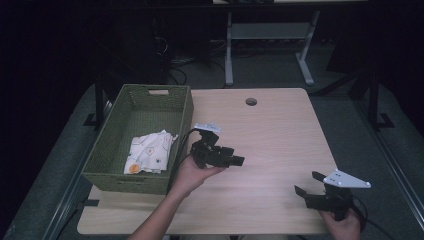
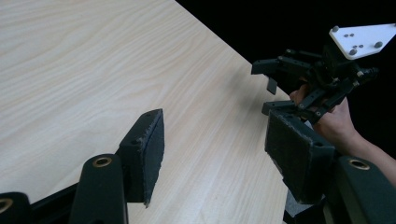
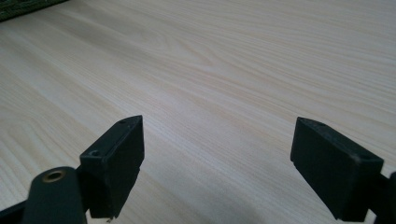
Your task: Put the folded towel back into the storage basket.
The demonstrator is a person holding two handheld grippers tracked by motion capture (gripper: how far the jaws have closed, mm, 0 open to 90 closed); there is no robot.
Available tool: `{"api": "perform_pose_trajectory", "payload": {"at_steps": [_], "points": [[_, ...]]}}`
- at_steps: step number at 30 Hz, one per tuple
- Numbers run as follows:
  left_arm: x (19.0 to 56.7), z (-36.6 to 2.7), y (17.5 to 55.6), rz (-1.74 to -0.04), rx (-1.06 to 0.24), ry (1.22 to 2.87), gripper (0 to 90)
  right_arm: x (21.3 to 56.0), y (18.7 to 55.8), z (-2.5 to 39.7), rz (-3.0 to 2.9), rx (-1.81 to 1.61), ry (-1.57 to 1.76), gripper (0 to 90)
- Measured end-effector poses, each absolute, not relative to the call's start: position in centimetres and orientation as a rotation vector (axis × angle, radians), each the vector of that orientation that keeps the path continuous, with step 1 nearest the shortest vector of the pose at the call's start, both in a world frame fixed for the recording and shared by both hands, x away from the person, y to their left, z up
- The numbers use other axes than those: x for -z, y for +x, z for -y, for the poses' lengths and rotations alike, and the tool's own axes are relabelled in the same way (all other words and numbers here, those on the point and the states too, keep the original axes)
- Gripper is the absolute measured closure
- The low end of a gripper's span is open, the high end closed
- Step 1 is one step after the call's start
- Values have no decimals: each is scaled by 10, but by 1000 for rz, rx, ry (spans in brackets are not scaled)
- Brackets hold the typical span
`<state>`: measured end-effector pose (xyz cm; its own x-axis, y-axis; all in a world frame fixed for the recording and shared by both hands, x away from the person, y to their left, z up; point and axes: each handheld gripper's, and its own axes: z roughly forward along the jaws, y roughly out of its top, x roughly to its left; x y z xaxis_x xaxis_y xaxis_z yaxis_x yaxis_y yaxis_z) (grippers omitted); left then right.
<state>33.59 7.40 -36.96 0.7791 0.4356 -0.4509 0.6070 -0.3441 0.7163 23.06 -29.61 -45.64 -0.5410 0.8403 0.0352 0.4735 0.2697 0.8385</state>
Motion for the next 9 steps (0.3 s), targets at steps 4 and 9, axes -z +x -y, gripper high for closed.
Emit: {"api": "perform_pose_trajectory", "payload": {"at_steps": [4,9], "points": [[377,-69,329,-779,223,1989,370,456,230,296,-2126,-1182,1185,172],[387,-62,320,-768,221,2010,350,457,230,296,-2127,-1180,1183,172]]}}
